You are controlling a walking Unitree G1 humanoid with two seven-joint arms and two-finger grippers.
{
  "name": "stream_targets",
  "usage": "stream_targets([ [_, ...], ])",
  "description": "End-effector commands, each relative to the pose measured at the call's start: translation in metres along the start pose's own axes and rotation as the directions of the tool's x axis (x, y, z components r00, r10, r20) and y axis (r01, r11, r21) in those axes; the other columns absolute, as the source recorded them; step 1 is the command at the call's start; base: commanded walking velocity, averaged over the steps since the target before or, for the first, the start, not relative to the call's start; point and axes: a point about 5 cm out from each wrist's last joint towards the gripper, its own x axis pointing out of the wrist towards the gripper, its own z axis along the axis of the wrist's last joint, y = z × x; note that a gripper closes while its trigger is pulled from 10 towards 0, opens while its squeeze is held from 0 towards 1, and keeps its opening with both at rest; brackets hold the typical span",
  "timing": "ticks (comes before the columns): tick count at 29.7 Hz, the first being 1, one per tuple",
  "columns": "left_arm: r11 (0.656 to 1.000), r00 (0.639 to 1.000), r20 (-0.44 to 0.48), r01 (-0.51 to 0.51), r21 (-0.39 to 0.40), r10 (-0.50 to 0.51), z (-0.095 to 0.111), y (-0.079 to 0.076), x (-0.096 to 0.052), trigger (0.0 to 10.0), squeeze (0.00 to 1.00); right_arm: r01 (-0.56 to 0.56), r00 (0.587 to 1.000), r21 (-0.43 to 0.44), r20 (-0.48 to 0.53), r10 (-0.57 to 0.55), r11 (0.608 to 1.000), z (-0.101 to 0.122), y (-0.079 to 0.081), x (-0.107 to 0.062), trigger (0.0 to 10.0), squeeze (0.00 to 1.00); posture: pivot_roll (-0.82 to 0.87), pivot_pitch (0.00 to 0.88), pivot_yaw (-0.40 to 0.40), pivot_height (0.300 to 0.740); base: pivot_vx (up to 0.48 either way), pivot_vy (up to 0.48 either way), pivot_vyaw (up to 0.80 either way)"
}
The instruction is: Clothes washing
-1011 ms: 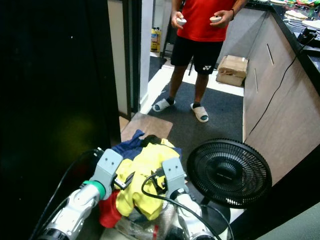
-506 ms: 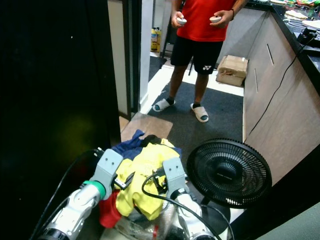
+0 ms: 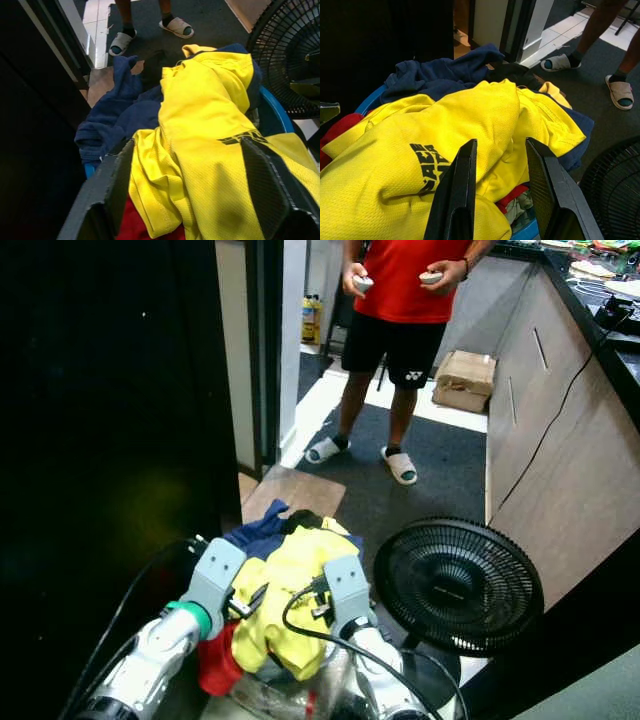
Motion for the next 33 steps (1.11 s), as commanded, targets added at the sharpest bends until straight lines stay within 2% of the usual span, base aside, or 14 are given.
stream_targets([
  [1,1.000,1.000,-0.005,0.019,0.002,-0.019,-0.0042,-0.0029,-0.0027,0.0,0.00,0.003,1.000,-0.002,-0.031,-0.003,1.000,-0.0053,-0.0004,-0.0014,10.0,0.00,0.06,0.002,0.017,0.740,0.000,0.000,0.00],
  [6,1.000,1.000,0.004,0.022,0.002,-0.022,-0.0034,-0.0037,-0.0030,0.0,0.00,0.004,0.999,0.000,-0.033,-0.004,1.000,-0.0058,-0.0002,-0.0016,10.0,0.00,0.06,0.002,0.017,0.740,0.000,0.000,0.00],
  [7,1.000,1.000,-0.010,0.007,0.000,-0.007,-0.0047,-0.0021,-0.0024,9.5,0.00,0.005,0.999,0.001,-0.033,-0.005,1.000,-0.0059,-0.0001,-0.0017,10.0,0.00,0.06,0.002,0.017,0.740,0.000,0.000,0.00],
  [9,1.000,1.000,-0.021,-0.004,-0.002,0.004,-0.0056,-0.0010,-0.0019,9.5,0.00,0.005,0.999,0.001,-0.034,-0.005,1.000,-0.0060,-0.0001,-0.0017,10.0,0.00,0.06,0.002,0.017,0.740,0.000,0.000,0.00],
  [10,1.000,1.000,-0.019,0.001,-0.019,-0.001,-0.0055,-0.0006,-0.0020,10.0,1.00,0.006,0.999,0.001,-0.034,-0.006,1.000,-0.0060,-0.0002,-0.0018,10.0,0.00,0.06,0.007,0.019,0.740,0.000,0.000,0.00],
  [30,0.999,1.000,-0.026,0.007,-0.031,-0.008,-0.0083,-0.0001,-0.0032,10.0,1.00,0.007,0.999,0.004,-0.037,-0.007,1.000,-0.0068,0.0006,-0.0022,10.0,0.00,0.06,0.016,0.019,0.740,0.000,0.000,0.00],
  [31,0.999,0.999,-0.017,0.028,-0.041,-0.029,-0.0080,-0.0016,-0.0036,2.5,0.00,0.008,0.999,0.004,-0.037,-0.008,1.000,-0.0069,0.0007,-0.0023,10.0,0.00,0.06,0.016,0.019,0.740,0.000,0.000,0.00],
  [32,0.999,0.999,-0.017,0.028,-0.041,-0.029,-0.0080,-0.0016,-0.0036,2.5,0.00,0.008,0.999,0.004,-0.037,-0.008,1.000,-0.0069,0.0007,-0.0023,10.0,0.00,0.06,0.016,0.019,0.740,0.000,0.000,0.00],
  [33,0.999,0.999,-0.011,0.036,-0.032,-0.036,-0.0077,-0.0022,-0.0040,0.0,0.00,0.008,0.999,0.004,-0.038,-0.008,1.000,-0.0070,0.0007,-0.0023,10.0,0.00,0.06,0.016,0.020,0.740,0.000,0.000,0.00],
])
